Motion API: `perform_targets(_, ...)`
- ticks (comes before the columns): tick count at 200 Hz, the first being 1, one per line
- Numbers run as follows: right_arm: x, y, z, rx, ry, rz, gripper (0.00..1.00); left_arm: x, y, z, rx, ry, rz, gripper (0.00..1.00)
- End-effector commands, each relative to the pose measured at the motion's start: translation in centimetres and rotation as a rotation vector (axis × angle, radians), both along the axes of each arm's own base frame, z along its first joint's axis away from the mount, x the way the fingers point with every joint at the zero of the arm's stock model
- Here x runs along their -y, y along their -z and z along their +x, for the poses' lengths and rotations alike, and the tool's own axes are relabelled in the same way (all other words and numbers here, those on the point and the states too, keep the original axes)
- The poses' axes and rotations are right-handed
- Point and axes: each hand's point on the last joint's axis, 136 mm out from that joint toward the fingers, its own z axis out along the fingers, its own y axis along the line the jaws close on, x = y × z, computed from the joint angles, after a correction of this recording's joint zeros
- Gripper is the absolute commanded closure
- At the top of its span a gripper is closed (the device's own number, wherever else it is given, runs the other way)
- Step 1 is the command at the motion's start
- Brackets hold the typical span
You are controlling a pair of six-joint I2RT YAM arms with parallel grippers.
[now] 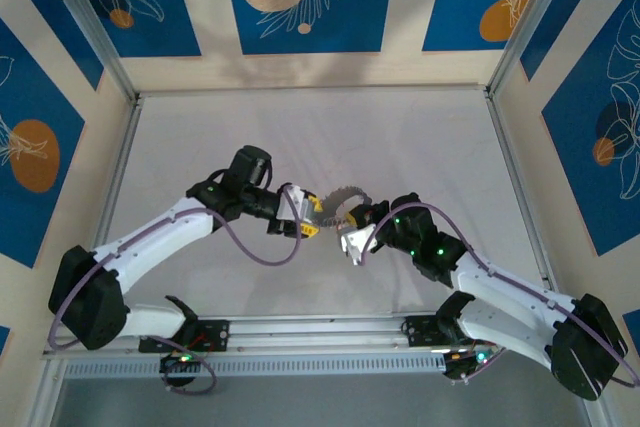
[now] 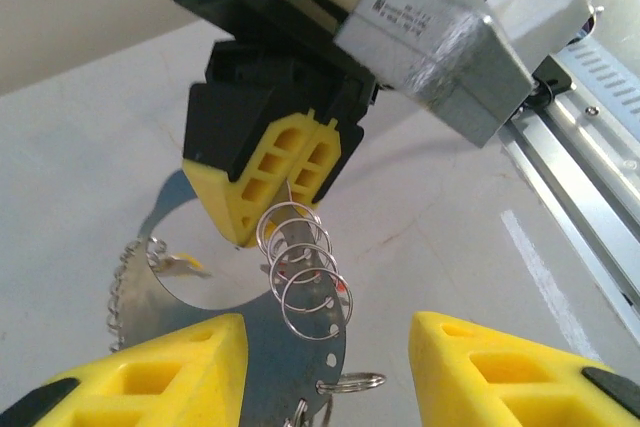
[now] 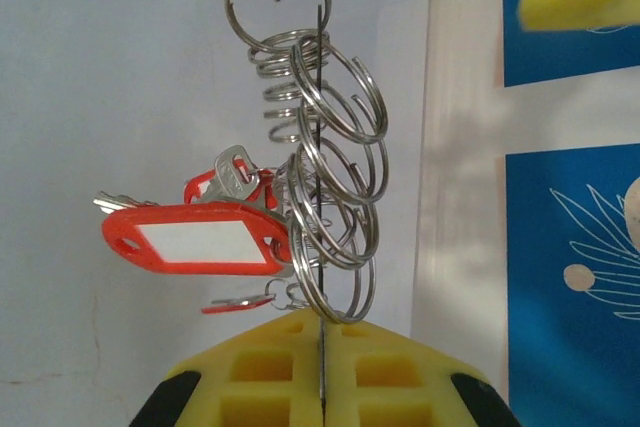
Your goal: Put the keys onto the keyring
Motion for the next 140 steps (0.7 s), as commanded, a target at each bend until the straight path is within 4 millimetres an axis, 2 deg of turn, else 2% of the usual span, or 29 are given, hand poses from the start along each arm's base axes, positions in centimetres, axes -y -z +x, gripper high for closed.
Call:
perform_targets(1,-0.7,-2.0,0.8,0.103,-0.015,0.030,1.00,0.2,1.5,-0.3,-0.053,0.000,0.008,0.54)
perform_targets(66,-1.1,-1.5,0.1,0.073,-0.051,0.054,1.00,0.3,3.1,0.2,-0.087,-0.036,0.035,0.60)
perform_targets(105,-1.3,-0.9,-0.3,0.068,-0.081,0.034,1.00,0.7,3.3,0.1,-0.151,-0.036,0.029,0.61)
perform_targets(140,-1.6,-1.4,-0.3,0.071,-0.085,0.057,1.00,1.1,4.4,0.3,-0.218,-0.032,0.061,0.61)
